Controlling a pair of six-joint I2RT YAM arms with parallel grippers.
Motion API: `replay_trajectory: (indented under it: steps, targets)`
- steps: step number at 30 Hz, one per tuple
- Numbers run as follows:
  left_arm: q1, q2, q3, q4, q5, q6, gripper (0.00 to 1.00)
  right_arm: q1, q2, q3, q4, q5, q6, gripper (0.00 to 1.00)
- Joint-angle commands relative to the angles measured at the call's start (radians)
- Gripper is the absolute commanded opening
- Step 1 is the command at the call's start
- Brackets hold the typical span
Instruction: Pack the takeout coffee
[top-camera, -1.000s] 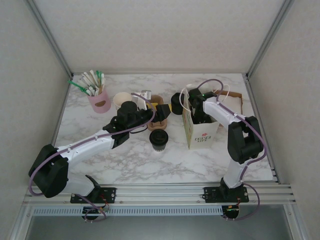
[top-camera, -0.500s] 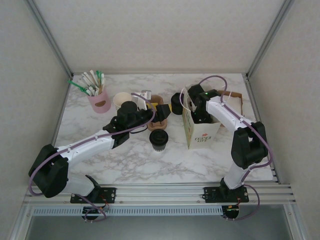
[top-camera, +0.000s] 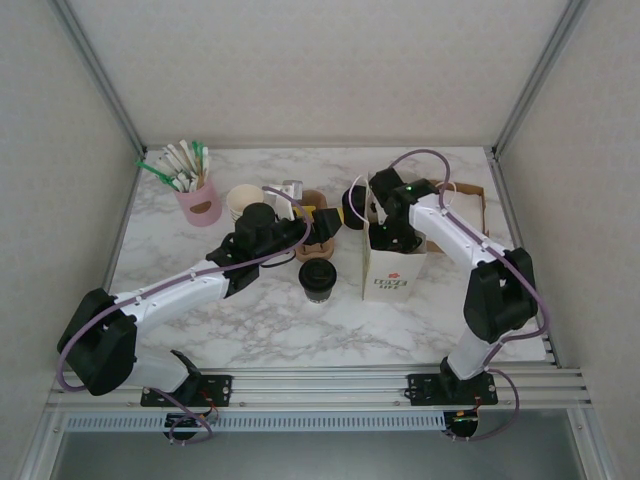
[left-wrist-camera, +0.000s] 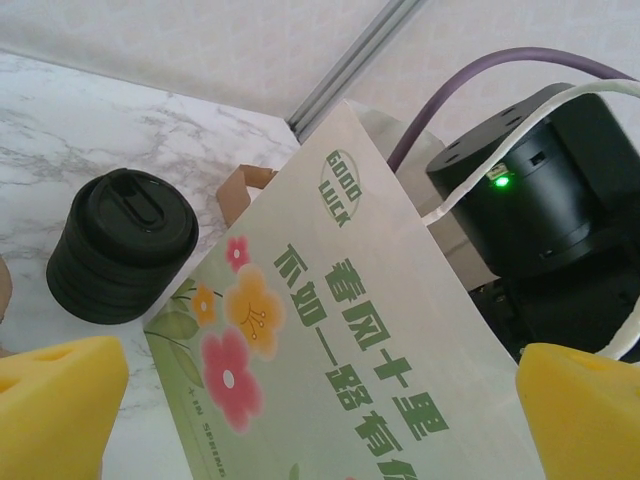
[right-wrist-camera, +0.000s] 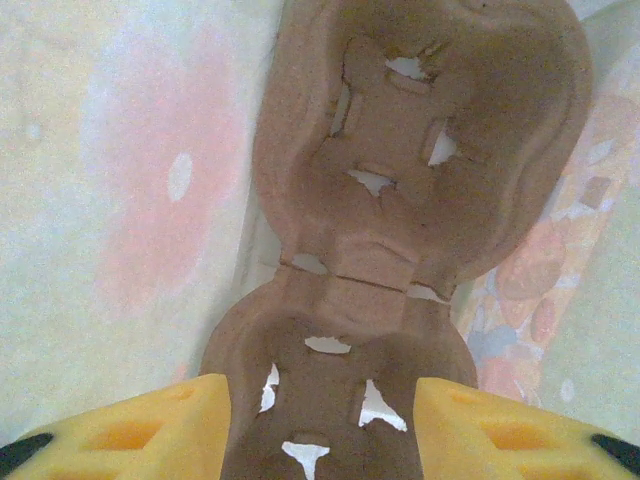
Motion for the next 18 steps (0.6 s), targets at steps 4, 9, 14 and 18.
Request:
replay_trajectory:
  steps: [4, 9, 14, 18]
  targets:
    - [-0.012, -0.025, -0.001, 0.021, -0.023, 0.012, 1.00, 0.018, -0.063, 0.025, -0.048, 0.014, 0.018, 0.52]
    - [-0.012, -0.046, -0.024, 0.027, -0.034, 0.015, 1.00, 0.017, -0.103, 0.053, -0.098, 0.077, 0.045, 0.52]
    - [-0.012, -0.068, -0.044, 0.026, -0.033, 0.023, 1.00, 0.020, -0.159, 0.103, -0.125, 0.074, 0.061, 0.56]
    - [-0.013, -0.085, -0.052, 0.002, -0.031, 0.038, 0.99, 0.020, -0.194, 0.133, -0.141, 0.089, 0.071, 0.60]
